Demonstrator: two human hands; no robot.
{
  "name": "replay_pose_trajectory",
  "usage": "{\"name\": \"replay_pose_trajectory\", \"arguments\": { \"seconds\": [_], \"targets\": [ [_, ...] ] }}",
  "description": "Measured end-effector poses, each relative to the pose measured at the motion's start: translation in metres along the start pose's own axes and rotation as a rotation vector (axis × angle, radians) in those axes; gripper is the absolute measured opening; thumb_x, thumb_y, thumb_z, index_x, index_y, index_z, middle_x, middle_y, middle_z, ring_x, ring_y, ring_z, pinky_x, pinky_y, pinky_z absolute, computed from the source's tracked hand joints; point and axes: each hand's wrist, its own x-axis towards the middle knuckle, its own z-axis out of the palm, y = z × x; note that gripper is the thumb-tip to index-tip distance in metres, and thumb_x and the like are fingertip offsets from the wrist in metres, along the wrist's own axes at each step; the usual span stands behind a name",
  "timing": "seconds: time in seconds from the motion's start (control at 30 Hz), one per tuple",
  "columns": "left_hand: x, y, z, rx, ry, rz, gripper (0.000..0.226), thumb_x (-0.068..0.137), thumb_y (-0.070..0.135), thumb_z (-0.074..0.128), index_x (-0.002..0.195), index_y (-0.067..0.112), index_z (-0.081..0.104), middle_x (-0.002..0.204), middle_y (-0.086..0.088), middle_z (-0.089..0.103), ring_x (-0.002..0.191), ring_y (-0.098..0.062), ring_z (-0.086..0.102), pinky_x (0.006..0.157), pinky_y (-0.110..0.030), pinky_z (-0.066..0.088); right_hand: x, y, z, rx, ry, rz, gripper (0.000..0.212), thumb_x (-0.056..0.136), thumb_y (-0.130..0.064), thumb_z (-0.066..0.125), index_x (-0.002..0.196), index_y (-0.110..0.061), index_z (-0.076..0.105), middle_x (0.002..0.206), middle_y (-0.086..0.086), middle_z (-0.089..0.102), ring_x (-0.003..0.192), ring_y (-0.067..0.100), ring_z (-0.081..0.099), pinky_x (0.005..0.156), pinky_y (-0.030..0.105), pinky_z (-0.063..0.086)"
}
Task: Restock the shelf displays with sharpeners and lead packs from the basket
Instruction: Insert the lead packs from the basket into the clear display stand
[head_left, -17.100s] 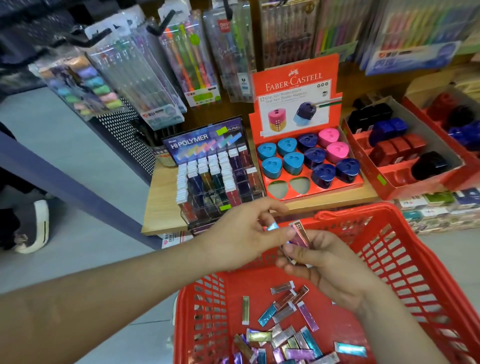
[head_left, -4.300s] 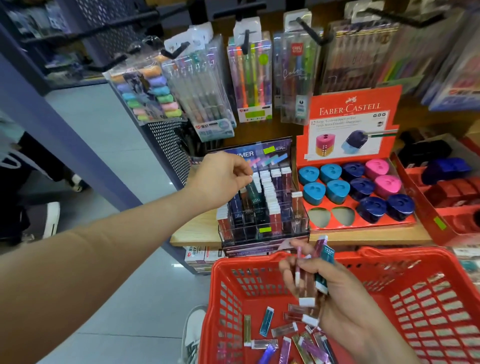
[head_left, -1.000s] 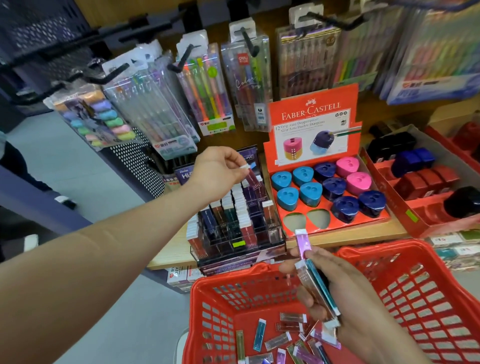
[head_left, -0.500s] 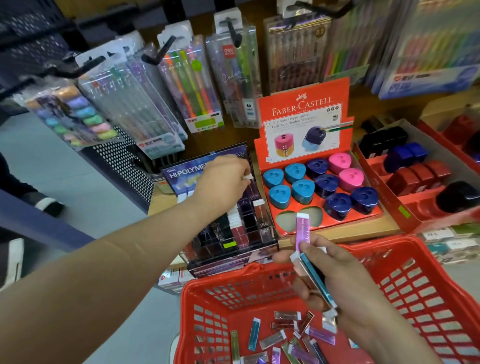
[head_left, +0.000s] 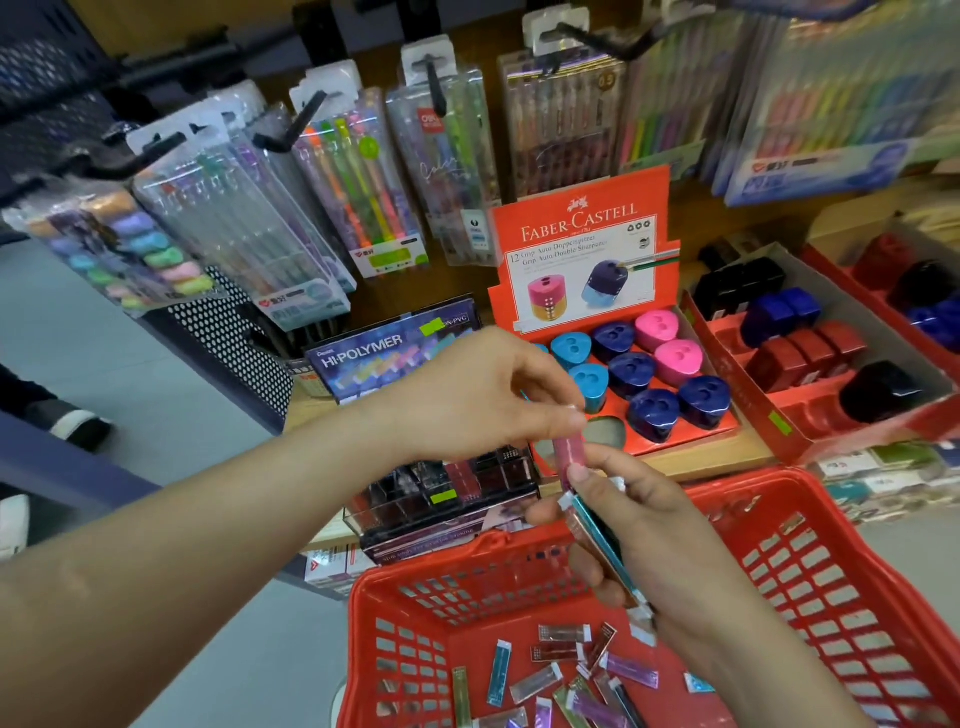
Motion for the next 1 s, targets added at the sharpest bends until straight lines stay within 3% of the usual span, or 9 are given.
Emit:
{"name": "replay_pose_trajectory", "arguments": {
  "seconds": [0.1,0.2,0.33,0.43,0.57,0.77,1.0],
  "targets": [
    [0.001,-0.006,-0.001,-0.096,0.069,-0.053,0.011,0.080,0.012,0.074,0.091,0.009,0.073,0.073,-0.014,0.072,0.058,-0.016,0.065,0.059,-0.024,0.057,0.000,0.000,0.001,0.079,0.011,0.035,0.020,0.097,-0.031,0.051,0.109,-0.024,0.065,0.088,0.016,0.074,0.044,0.016,0.043,0.038,0.021,0.030],
    [0.005,-0.017,-0.021,-0.155,0.278,-0.125,0.015,0.081,0.007,0.072,0.096,0.007,0.072,0.071,-0.011,0.072,0.060,-0.016,0.067,0.064,-0.025,0.059,0.001,0.000,-0.005,0.304,0.020,0.137,0.027,0.092,-0.033,0.057,0.110,-0.018,0.070,0.083,0.014,0.069,0.048,0.014,0.043,0.037,0.022,0.032],
    [0.013,-0.039,-0.044,-0.036,0.493,-0.180,0.012,0.086,0.007,0.068,0.093,0.016,0.071,0.074,-0.003,0.071,0.065,-0.010,0.068,0.059,-0.014,0.053,0.004,0.002,-0.016,0.615,0.002,0.189,0.043,0.078,-0.010,0.055,0.120,-0.011,0.063,0.077,0.011,0.058,0.057,0.015,0.046,0.042,0.022,0.037],
    [0.024,-0.053,-0.043,0.016,0.519,-0.219,0.011,0.085,0.008,0.070,0.094,0.014,0.070,0.077,-0.001,0.071,0.071,-0.010,0.069,0.070,-0.020,0.057,0.004,0.003,-0.018,0.703,-0.009,0.202,0.050,0.073,0.003,0.048,0.120,-0.010,0.062,0.078,0.013,0.058,0.057,0.016,0.050,0.044,0.022,0.043],
    [0.037,-0.059,-0.034,0.218,0.542,-0.213,0.010,0.085,0.016,0.071,0.095,0.016,0.072,0.076,0.006,0.068,0.074,-0.008,0.066,0.077,-0.023,0.056,0.004,0.006,-0.022,0.696,0.019,0.236,0.041,0.081,0.001,0.054,0.120,-0.007,0.063,0.086,0.016,0.068,0.060,0.018,0.063,0.044,0.022,0.051],
    [0.042,-0.064,-0.026,0.487,0.469,-0.178,0.015,0.089,0.023,0.066,0.101,0.017,0.072,0.092,0.000,0.071,0.086,-0.014,0.064,0.082,-0.027,0.052,0.004,0.012,-0.024,0.619,0.063,0.250,0.036,0.086,-0.020,0.060,0.119,-0.004,0.065,0.092,0.010,0.071,0.053,0.011,0.061,0.033,0.014,0.038],
    [0.043,-0.061,-0.020,0.690,0.414,-0.084,0.018,0.091,0.024,0.063,0.105,0.016,0.072,0.100,-0.001,0.069,0.097,-0.019,0.062,0.083,-0.030,0.050,0.003,0.008,-0.021,0.525,0.068,0.251,0.026,0.090,-0.032,0.057,0.091,-0.008,0.068,0.078,0.010,0.067,0.051,0.013,0.054,0.029,0.015,0.033]
  ]
}}
